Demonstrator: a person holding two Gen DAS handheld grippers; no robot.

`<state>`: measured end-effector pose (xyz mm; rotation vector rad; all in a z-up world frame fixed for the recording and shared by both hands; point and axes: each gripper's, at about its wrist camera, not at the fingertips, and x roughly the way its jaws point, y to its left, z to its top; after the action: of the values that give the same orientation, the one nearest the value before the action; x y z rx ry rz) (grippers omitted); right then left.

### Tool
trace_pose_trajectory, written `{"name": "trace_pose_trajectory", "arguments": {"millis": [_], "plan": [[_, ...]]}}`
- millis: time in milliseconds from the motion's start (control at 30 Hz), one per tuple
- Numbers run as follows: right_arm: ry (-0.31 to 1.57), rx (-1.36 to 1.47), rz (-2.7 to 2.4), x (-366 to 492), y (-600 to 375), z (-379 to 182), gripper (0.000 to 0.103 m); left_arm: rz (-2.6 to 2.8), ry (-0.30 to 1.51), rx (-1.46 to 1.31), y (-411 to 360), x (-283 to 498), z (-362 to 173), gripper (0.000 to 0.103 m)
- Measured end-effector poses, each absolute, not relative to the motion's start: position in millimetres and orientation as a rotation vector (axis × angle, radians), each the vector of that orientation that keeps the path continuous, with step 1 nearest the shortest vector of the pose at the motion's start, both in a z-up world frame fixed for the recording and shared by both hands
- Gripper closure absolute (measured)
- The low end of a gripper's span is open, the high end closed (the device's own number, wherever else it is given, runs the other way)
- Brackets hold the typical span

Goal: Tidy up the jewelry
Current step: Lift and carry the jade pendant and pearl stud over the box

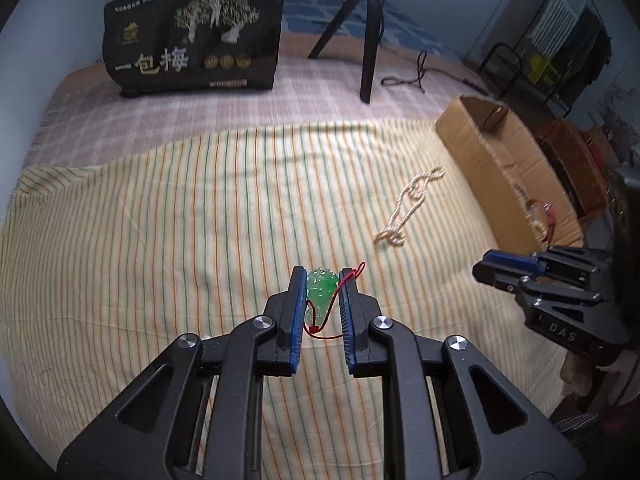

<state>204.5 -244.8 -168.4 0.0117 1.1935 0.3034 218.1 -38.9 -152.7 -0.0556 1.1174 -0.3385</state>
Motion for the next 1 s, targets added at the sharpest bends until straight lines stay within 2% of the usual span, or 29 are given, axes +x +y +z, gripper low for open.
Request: {"name": "trace_pose_trajectory", "arguments": {"millis": [500,1000], "plan": [[1.064,0.072,0.284,187.3,-279.3,-111.0,0.086,-0.424,0.963,-0.129,-58.7,203.3,-78.8,0.089],[0.997,0.145,0.16,173.8,-364.3,-85.9,0.086,-0.54,0.924,-0.091,-134.2,193.5,-55.8,0.089]]}}
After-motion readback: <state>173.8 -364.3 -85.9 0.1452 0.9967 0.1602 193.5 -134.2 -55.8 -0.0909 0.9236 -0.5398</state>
